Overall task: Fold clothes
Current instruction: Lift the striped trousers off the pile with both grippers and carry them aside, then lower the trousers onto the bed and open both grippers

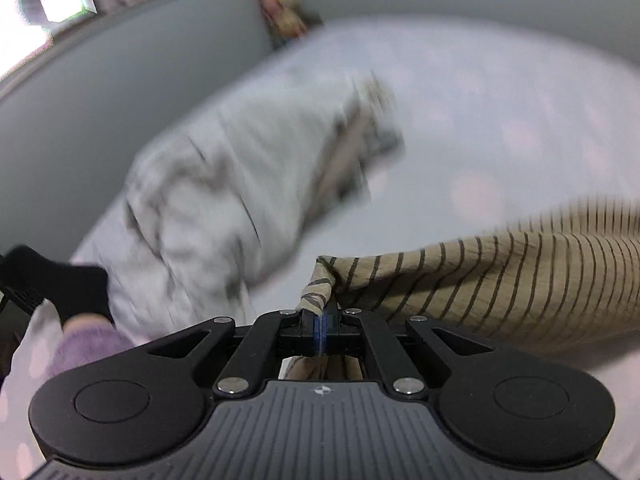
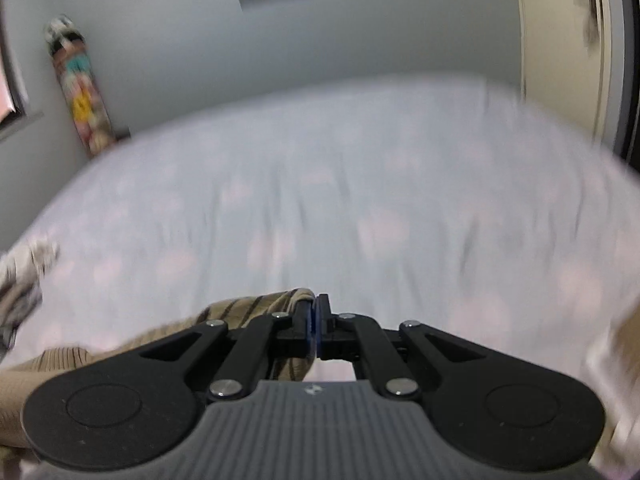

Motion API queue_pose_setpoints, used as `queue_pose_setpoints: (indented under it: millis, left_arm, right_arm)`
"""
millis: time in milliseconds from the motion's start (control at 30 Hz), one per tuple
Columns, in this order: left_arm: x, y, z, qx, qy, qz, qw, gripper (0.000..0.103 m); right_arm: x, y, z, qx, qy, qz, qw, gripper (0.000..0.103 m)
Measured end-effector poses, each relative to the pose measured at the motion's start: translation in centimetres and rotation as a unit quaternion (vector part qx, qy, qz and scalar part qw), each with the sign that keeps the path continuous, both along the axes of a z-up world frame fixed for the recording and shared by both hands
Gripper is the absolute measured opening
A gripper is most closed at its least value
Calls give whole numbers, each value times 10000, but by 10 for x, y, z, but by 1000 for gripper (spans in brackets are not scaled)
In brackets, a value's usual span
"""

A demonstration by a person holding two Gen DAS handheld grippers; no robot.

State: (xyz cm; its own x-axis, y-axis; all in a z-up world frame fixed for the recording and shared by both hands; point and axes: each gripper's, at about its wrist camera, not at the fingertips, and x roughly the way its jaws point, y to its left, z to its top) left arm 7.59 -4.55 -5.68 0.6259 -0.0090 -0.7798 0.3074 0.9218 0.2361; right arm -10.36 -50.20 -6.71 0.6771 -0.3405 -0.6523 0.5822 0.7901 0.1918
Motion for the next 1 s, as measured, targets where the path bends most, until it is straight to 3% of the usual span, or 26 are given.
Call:
queue_pose_setpoints:
  millis: [100, 233, 300, 333, 433, 467, 667, 800, 1000]
  left_arm:
    - [-5, 2, -11, 254, 330, -227, 9989, 0]
    - [-6, 2, -4, 262, 614, -472, 9967, 2]
    - [-5, 1, 1, 199, 753, -643, 9949, 13]
    - [-6, 2, 3, 143, 799, -718, 9941, 24]
    - [-14, 1, 15, -72, 775, -884, 9930, 48]
    - [-17, -2, 18, -150, 737, -927, 9928, 49]
    - [-25, -34, 33, -479, 332, -1033, 9929, 51]
    - [-22, -74, 31, -714, -32, -949, 9929, 51]
    - [-11, -126, 14, -1122, -183, -1124, 9871, 51]
  right_arm:
    - [-12, 2, -17, 166, 319, 12, 9994, 2]
    - [-21, 4, -18, 349, 463, 185, 9981, 6]
    - [-26, 5, -14, 394, 489, 347, 9974, 8]
    - [-28, 4, -11, 374, 476, 413, 9973, 9]
    - [-37, 3, -3, 284, 415, 561, 9972, 26]
    - [-41, 4, 0, 236, 380, 579, 9973, 33]
    - [-42, 9, 19, -145, 175, 835, 9963, 45]
    - [-18, 23, 20, -365, 84, 1090, 9933, 46]
    - [37, 64, 8, -239, -31, 1695, 9852, 46]
